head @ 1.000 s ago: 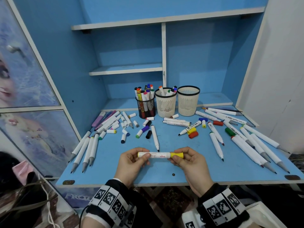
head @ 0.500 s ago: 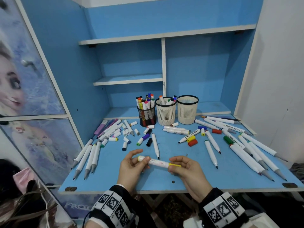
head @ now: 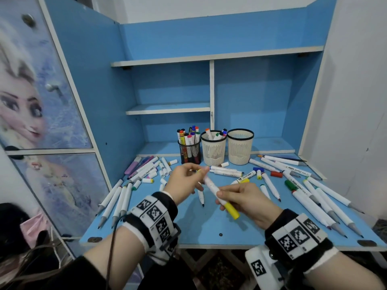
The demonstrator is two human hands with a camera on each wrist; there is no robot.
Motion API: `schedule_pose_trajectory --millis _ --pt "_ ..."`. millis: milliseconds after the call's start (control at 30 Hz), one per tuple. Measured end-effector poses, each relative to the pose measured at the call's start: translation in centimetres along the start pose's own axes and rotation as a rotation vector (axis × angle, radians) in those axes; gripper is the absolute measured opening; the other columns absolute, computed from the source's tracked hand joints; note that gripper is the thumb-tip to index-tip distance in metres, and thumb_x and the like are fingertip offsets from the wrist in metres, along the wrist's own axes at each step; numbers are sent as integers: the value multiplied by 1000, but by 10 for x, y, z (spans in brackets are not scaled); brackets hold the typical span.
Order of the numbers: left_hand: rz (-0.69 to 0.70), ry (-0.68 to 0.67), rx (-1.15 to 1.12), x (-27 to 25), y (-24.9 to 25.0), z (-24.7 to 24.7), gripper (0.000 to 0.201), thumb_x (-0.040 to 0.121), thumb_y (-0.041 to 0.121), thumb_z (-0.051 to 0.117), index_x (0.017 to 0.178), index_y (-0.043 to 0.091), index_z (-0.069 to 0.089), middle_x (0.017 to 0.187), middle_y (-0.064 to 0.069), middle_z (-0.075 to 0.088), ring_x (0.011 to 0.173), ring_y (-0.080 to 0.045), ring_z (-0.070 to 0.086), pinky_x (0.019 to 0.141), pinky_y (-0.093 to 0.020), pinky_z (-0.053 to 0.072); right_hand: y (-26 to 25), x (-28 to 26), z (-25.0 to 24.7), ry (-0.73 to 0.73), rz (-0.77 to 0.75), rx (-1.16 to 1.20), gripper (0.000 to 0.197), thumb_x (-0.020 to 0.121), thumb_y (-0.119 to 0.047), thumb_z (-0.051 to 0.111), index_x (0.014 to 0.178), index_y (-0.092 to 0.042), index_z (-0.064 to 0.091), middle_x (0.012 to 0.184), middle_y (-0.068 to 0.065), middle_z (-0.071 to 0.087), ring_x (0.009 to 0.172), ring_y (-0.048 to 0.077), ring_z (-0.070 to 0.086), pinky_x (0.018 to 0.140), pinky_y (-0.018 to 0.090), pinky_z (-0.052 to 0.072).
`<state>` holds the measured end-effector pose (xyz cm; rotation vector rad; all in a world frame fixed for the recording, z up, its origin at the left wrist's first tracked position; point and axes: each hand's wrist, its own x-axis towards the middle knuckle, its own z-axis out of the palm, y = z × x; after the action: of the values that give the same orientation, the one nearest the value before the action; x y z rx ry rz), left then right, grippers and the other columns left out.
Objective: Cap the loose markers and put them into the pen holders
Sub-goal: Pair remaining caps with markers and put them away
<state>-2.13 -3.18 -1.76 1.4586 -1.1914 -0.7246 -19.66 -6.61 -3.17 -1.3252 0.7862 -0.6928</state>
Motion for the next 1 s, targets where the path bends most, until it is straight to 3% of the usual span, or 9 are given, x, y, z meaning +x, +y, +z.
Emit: schedule_pose_trajectory --millis 100,233,300,367,500,600,733,800,1000 --pt "-124 -28 81 20 5 -9 40 90 44 55 97 6 60 74 -5 66 57 -13 60 43 -17 44 -19 7 -10 72 -43 -87 12 83 -8 68 93 -1 70 70 11 70 58 15 62 55 20 51" --pt "-227 -84 215 45 -4 -11 47 91 48 51 98 2 61 74 -5 62 58 -15 59 46 -19 45 -44 16 -21 110 -85 -189 15 85 -8 67 99 -8 70 74 12 70 63 18 62 49 20 48" --pt "-256 -78 262 56 -10 -8 47 93 44 51 96 -1 61 74 -7 62 55 -16 57 47 -21 47 -56 25 -27 153 -129 -176 19 84 -5 67 103 -6 69 82 14 71 72 22 65 63 25 56" --pt "-279 -101 417 64 -17 -5 37 91 36 57 92 -2 63 78 -11 65 56 -17 60 49 -23 52 -67 35 -33 210 -167 -180 22 85 -5 66 106 -5 68 85 13 71 75 20 65 76 28 55" --pt "-271 -205 771 76 -29 6 25 83 24 68 96 2 69 100 -15 70 82 -25 67 79 -33 57 -92 48 -37 253 -235 -151 25 89 -2 59 113 -7 64 83 9 66 67 14 61 60 17 54" --pt "-217 -255 931 84 -25 14 26 82 21 70 102 5 69 107 -10 69 78 -17 58 77 -26 52 -106 56 -37 255 -275 -139 26 91 -1 56 115 -9 61 79 7 64 65 15 59 54 14 52" --pt "-258 -343 992 96 -20 25 37 80 20 74 111 2 65 109 -12 67 72 -20 59 79 -32 56 -115 71 -40 259 -288 -146 34 89 0 58 122 -9 57 74 6 64 68 20 60 68 31 53" --pt "-265 -372 1039 102 -18 29 44 76 23 77 112 1 62 109 -13 66 69 -20 58 79 -35 57 -116 79 -39 270 -294 -144 39 89 3 58 125 -9 53 74 6 62 66 18 60 65 31 53" --pt "-207 -432 1178 112 -14 40 59 76 31 76 124 5 52 122 -11 57 101 -22 59 84 -30 52 -112 102 -38 298 -309 -122 74 83 15 56 143 -18 27 86 12 60 79 25 63 68 42 57"
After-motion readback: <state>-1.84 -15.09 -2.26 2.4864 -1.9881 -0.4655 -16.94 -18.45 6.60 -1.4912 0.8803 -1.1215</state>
